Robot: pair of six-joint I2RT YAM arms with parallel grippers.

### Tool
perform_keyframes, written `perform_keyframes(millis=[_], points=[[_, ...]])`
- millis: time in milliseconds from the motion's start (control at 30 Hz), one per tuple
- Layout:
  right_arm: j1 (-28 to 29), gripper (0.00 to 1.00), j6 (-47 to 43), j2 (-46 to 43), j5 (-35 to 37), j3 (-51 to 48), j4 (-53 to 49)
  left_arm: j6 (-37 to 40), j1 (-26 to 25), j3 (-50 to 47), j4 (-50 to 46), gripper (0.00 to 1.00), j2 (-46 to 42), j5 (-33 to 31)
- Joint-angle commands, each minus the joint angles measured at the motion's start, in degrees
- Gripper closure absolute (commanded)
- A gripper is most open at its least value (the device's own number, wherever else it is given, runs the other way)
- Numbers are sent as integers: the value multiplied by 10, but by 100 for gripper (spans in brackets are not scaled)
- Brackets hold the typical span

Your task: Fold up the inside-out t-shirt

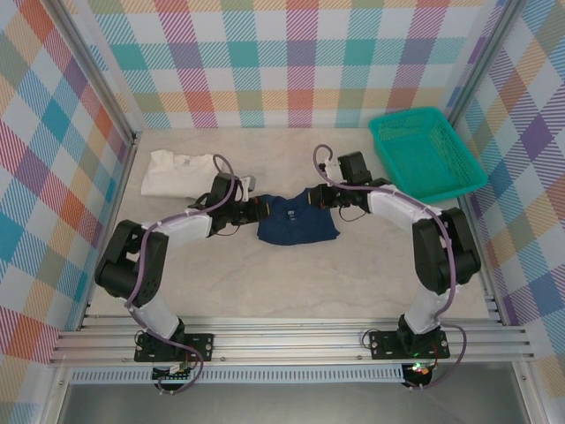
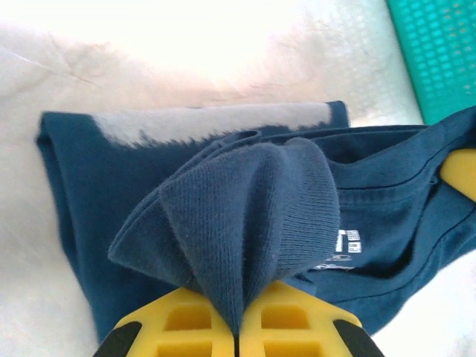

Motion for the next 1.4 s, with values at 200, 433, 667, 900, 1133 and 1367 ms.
perform_keyframes(millis=[200, 433, 667, 900, 1133, 1367], points=[[-20, 97, -40, 142, 46, 139, -68, 23, 23, 77, -24, 95, 95, -37], [-37, 79, -37, 223, 84, 246, -134, 0, 38, 119, -15, 65, 146, -64], [-55, 59, -47, 127, 105, 172, -139, 3, 46, 77, -14, 48, 72, -57], [-46, 51, -12, 51, 59, 76, -91, -19, 42, -7, 33, 41, 6, 47], [-37, 52, -5, 84, 56, 96, -69, 2, 22, 39, 2, 42, 45, 49], [-22, 61, -12, 133, 72, 124, -65, 39, 13, 101, -56, 49, 84, -38]])
